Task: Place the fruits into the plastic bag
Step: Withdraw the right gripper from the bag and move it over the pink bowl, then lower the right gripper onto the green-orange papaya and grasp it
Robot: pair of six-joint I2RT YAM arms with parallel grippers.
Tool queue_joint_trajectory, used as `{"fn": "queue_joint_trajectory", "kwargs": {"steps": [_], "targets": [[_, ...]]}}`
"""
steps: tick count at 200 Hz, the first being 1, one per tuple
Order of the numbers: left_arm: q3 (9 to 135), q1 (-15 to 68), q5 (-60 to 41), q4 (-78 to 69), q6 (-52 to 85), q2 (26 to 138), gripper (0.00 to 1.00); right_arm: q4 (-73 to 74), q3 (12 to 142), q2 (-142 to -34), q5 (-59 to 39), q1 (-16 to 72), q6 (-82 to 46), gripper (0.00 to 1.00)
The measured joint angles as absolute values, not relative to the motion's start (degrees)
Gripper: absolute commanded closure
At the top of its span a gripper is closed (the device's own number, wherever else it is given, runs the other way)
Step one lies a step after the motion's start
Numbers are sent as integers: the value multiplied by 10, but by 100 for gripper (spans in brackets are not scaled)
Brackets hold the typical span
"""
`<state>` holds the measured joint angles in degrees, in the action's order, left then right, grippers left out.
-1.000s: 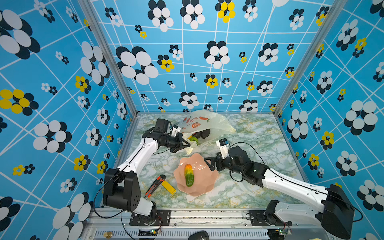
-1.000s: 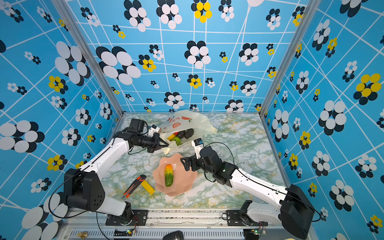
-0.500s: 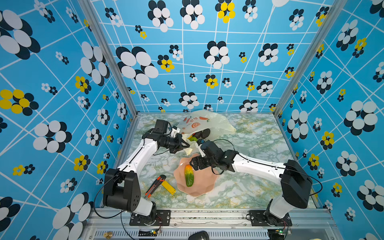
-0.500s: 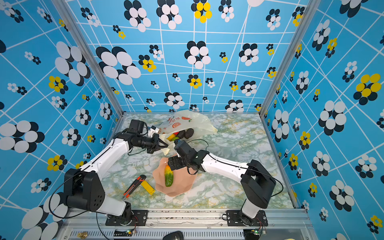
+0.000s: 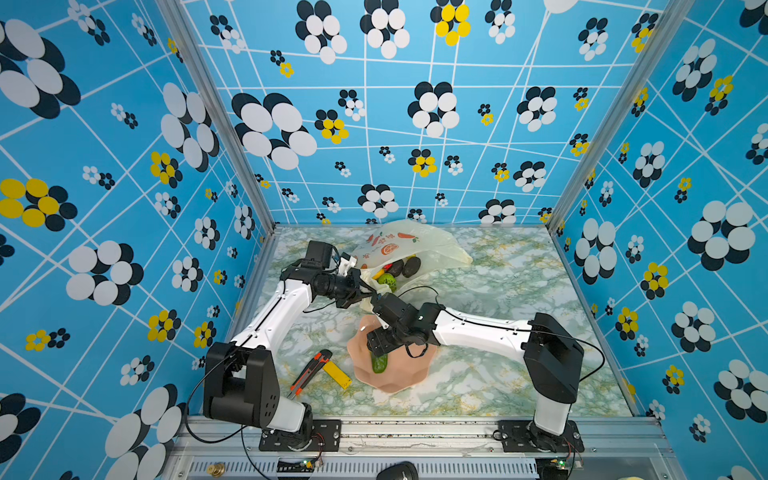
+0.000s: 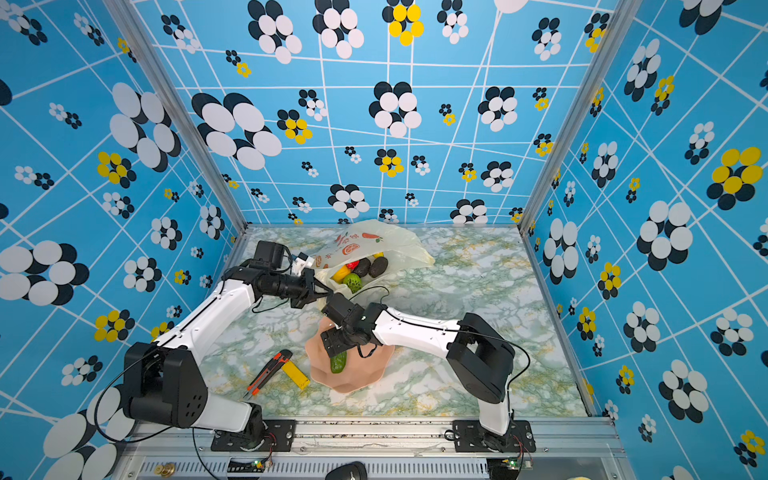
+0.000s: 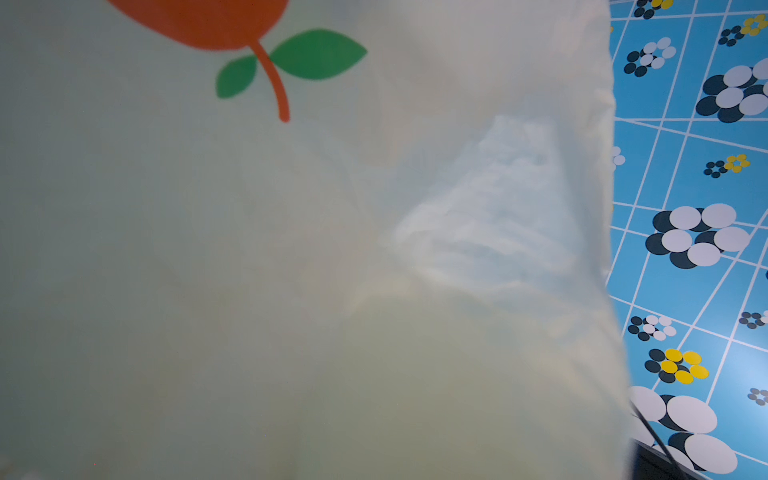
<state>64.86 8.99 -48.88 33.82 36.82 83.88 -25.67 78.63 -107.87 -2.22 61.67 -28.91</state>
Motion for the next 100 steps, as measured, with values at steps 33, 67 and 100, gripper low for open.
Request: {"fn": "queue_joint_trajectory", "kwargs": {"steps": [33,67,100], "targets": [[649,90,-488,338,368,834,100,-272,788,-1097,-21,626,-289,23],[645,90,-488,339,368,828,100,-297,807,-1113,-20,626,-289,29],[644,90,-488,338,368,822,100,-309,819,-1131,-20,626,-289,31]]}}
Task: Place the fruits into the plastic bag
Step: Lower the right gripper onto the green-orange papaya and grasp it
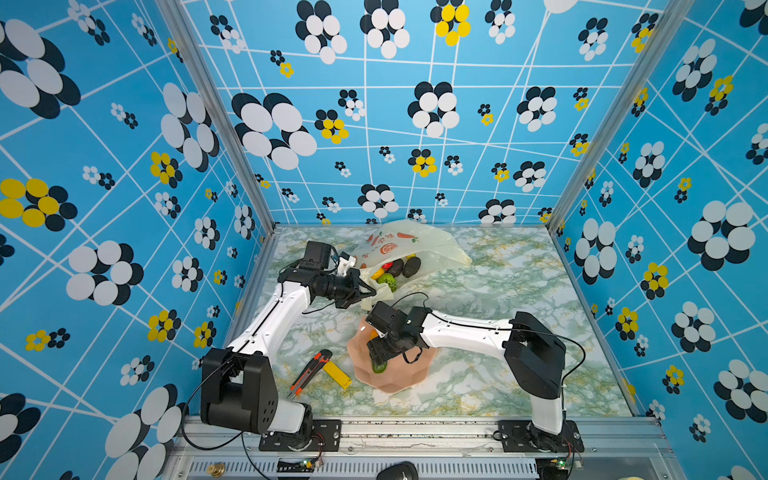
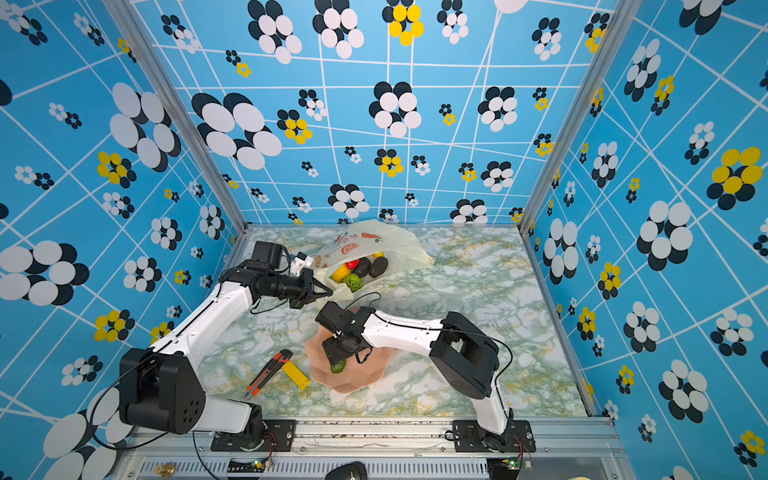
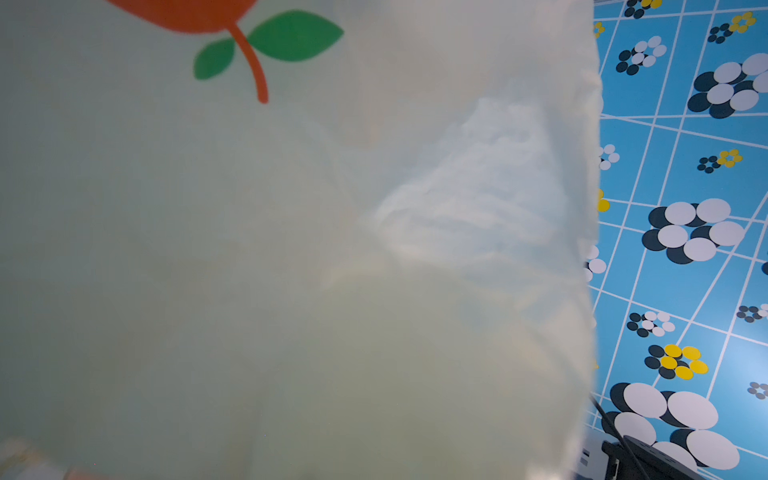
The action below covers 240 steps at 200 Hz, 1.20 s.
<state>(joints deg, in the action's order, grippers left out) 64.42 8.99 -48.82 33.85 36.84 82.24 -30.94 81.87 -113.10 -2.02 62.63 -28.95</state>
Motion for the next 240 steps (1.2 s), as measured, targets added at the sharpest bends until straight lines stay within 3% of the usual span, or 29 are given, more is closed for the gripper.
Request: {"fn": "queue_joint_trajectory", "kwargs": {"steps": [30,67,119,240], "targets": [[638,90,-486,338,369,818,100,-323,822,-1142,-20,626,-290,35],[629,90,-486,334,374,812,100,-338,831,-1153,-20,626,-291,50],[618,90,-484,328,385,809,100,-340,830,-1153,-20,626,-296,61],[615,90,-484,305,407,805,100,-305,768,-1100,20,630,-309,71]]}}
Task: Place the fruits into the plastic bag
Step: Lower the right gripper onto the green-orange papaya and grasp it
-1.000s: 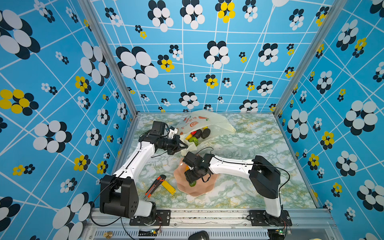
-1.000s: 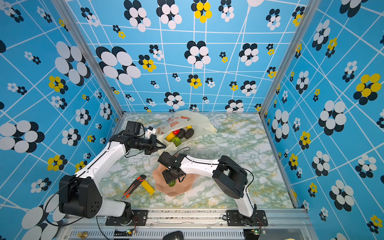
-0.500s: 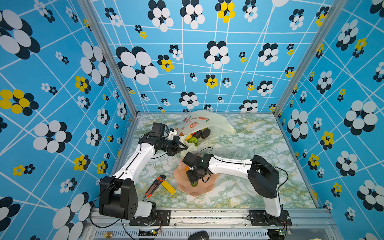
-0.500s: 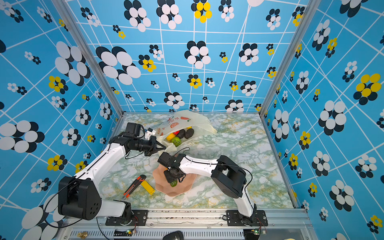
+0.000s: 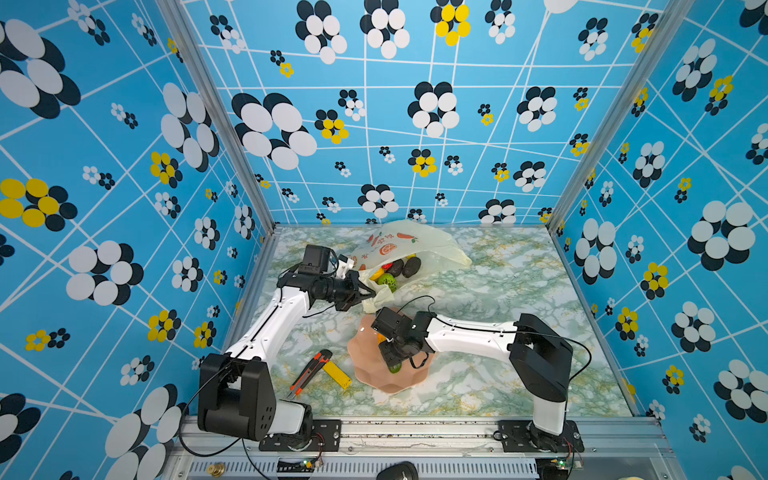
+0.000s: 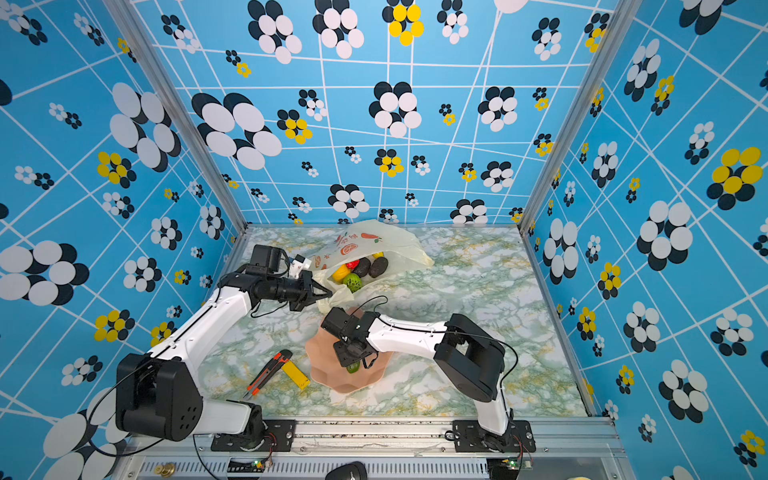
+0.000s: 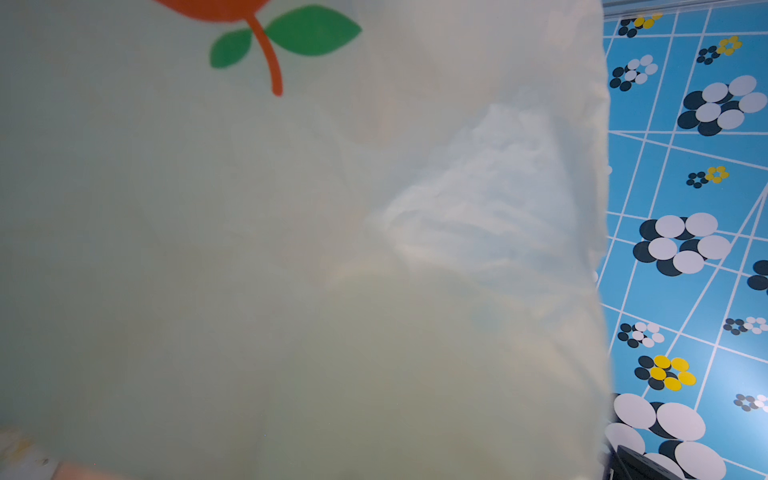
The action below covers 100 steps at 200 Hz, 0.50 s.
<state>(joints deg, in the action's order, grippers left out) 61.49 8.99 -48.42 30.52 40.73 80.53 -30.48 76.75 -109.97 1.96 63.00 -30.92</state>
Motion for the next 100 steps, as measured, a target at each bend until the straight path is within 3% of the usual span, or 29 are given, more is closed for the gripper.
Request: {"fn": "queue_joint_trajectory", "kwargs": {"steps": [100], "targets": [[615,90,-484,303,407,806,100,-293,767,-1100,34,633,-309,75]]}}
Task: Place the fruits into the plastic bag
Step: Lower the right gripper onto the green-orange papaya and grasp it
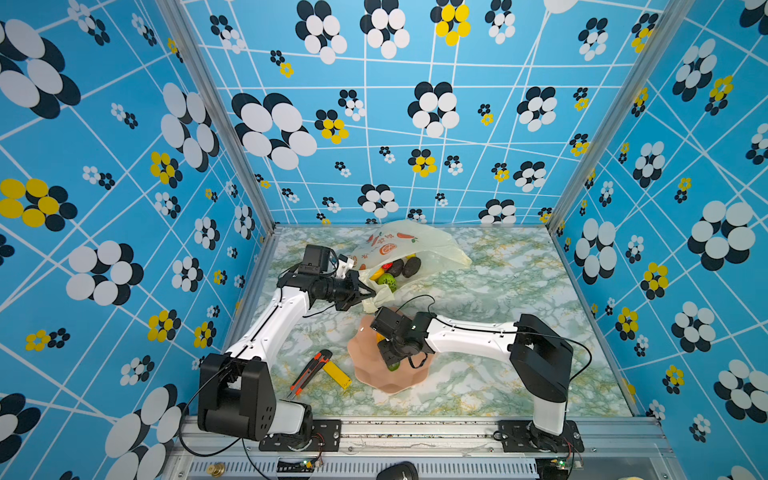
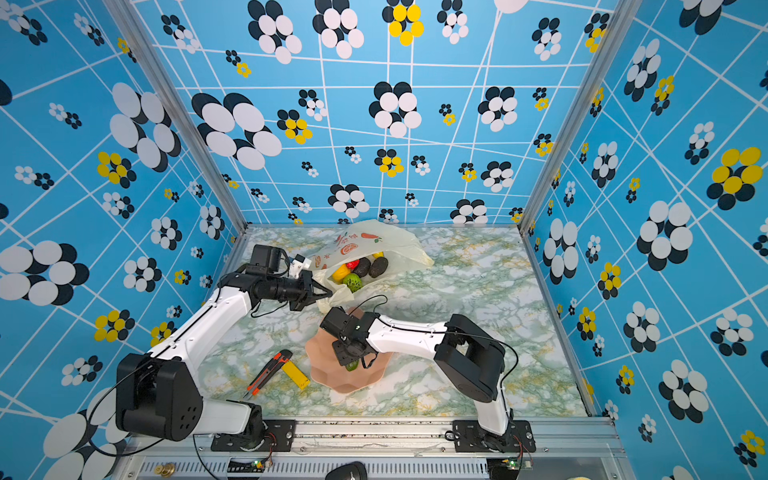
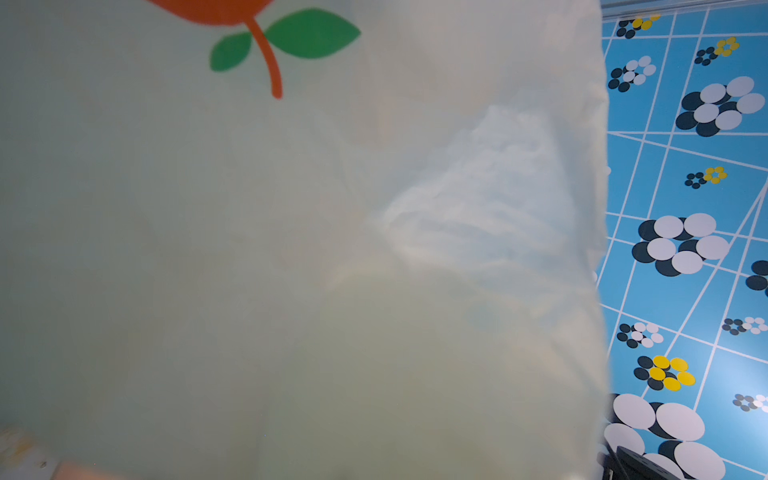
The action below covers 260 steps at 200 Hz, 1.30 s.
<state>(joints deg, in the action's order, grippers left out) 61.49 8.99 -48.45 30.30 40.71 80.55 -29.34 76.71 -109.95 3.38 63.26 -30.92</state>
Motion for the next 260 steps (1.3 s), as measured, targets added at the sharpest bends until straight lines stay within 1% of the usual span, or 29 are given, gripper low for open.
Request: {"fn": "queue_joint_trajectory", "kwargs": {"steps": [130,260], "targets": [[615,89,-490,296,406,823,100,-293,767,-1090,45,633,-309,76],[644,88,-510,282,405,893,100,-295,767,-1071,84,633,-307,76]]}}
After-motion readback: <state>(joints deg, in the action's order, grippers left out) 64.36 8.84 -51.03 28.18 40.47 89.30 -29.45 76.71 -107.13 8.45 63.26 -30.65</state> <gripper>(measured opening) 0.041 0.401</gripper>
